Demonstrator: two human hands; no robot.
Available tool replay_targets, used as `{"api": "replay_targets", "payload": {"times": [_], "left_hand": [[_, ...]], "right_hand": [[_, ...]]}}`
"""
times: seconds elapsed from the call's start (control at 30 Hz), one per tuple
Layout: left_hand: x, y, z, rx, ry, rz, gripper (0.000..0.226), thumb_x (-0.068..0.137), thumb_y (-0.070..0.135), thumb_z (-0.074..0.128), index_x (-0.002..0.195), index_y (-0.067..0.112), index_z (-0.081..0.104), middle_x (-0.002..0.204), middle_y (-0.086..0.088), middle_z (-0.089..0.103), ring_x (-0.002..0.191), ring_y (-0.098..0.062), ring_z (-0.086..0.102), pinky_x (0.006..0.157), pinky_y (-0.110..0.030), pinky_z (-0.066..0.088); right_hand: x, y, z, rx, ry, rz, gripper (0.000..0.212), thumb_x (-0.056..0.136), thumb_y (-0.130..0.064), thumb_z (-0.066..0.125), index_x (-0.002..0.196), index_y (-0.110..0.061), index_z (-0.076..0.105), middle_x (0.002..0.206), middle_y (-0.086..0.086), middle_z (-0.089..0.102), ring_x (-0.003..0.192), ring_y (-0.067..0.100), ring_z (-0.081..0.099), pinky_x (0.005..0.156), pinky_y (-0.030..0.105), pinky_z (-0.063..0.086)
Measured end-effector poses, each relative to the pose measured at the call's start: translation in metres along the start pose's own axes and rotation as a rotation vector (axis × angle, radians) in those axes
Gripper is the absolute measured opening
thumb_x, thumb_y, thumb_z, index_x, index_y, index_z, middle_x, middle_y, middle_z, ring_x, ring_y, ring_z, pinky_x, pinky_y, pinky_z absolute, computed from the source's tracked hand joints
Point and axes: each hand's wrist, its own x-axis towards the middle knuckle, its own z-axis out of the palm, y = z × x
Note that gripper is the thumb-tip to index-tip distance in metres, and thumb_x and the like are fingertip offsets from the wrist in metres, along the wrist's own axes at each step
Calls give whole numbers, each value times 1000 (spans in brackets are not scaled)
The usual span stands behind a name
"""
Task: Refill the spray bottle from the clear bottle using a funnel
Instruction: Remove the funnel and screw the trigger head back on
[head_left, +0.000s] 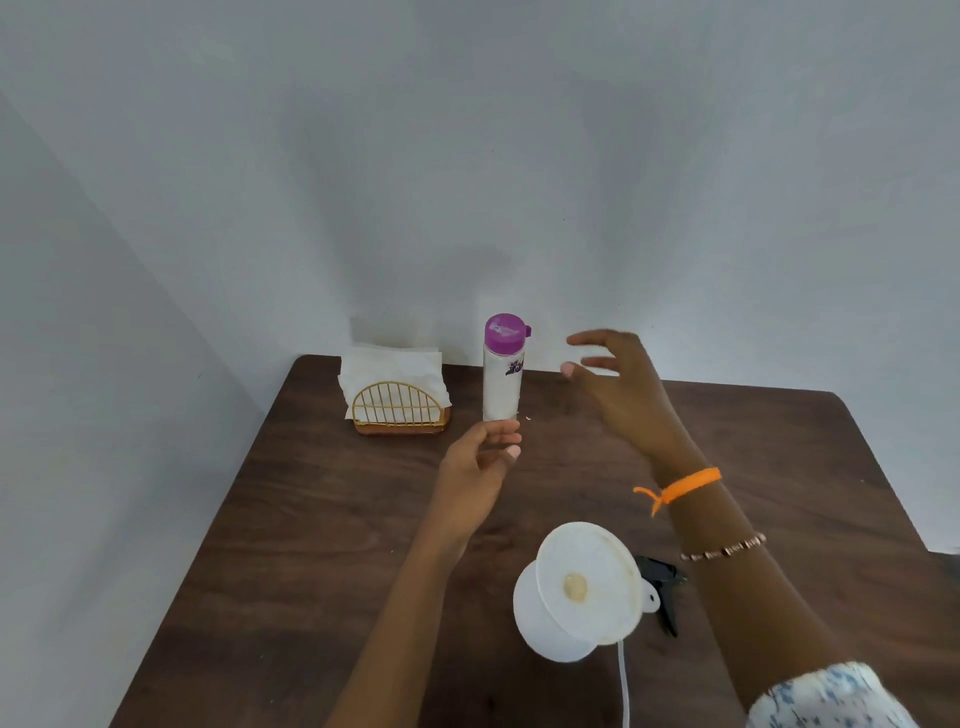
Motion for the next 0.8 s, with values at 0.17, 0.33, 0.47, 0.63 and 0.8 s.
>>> {"api": "replay_targets", "payload": {"times": [0.17,0.33,0.47,0.63,0.8], "left_hand": [[-31,-1,8,-19,-70,32,25,91,17,56,110,33,58,107,17,62,104,0,57,79,-11,44],[-54,-15,16,10,-111,-1,26,93,11,51,110,28,60,110,10,63,104,-6,59,90,-26,51],[-66,-30,23,33,-153,-3,19,89,17,59,104,29,62,106,8,66,96,-9,64,84,-26,55],[-81,-48,32,3,-142,41,26,91,6,45,105,19,64,106,-5,69,102,-24,64,94,-48,50],[-92,-61,34,-16,-187,48,37,89,-3,45,114,20,60,118,-3,64,112,-21,59,100,-47,46]], "right_hand": [[-69,-2,-23,112,-131,92,15,87,-13,63,99,-21,64,98,-6,65,87,5,59,80,20,47],[-129,19,-30,-6,-117,140,16,89,-18,61,100,-30,60,100,-9,61,91,7,58,76,19,45],[-157,33,-24,8,-37,219,23,88,-21,62,109,-24,56,93,-4,58,84,10,56,64,11,46],[-173,41,-13,32,62,301,23,88,-21,62,109,-23,56,101,2,59,91,17,57,74,28,51],[-180,41,-4,81,88,342,15,90,-16,58,104,-18,61,103,1,65,95,19,61,82,39,54]]}}
